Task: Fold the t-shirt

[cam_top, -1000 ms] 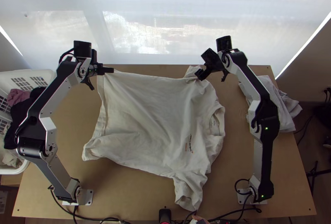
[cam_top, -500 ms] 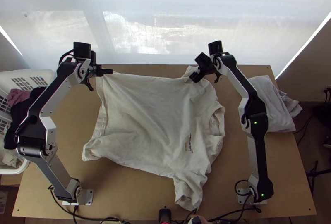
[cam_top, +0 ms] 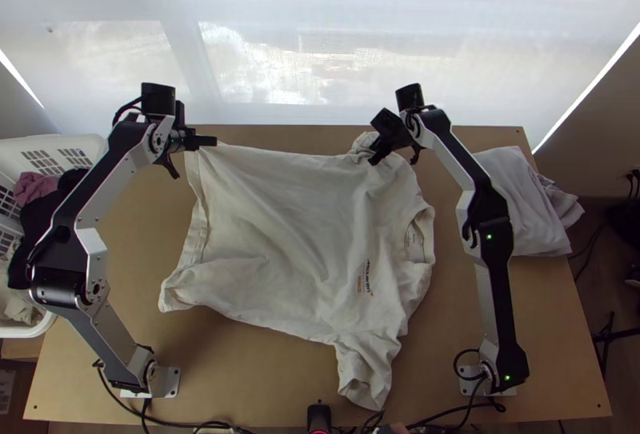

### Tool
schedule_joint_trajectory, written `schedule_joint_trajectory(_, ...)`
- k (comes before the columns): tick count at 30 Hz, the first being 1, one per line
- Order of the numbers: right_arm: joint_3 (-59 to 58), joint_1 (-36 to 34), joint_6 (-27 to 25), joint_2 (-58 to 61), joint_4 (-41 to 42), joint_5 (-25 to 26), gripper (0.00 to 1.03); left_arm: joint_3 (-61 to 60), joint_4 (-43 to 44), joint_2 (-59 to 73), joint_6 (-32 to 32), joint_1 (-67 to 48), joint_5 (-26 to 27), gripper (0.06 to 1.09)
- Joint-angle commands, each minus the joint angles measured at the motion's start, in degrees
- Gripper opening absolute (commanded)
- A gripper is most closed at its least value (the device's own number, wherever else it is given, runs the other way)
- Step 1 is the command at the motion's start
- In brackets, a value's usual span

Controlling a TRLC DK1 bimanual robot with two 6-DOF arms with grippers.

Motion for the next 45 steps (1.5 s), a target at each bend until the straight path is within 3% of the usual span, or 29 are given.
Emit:
schedule_joint_trajectory(1,-0.72,-0.28,0.89,-3.57,-1.78,0.03,0.03,-0.76,-0.37,-1.27,0.44,-0.41,0.12,0.09)
schedule_joint_trajectory(18,-1.16,0.78,2.38,-14.46,-1.7,0.03,0.03,-8.75,3.5,-7.78,3.69,1.35,1.35,0.09)
schedule_joint_trajectory(45,-0.54,5.26,5.99,-15.78,0.85,3.29,0.03,-11.39,29.25,2.68,3.08,2.84,4.43,0.09)
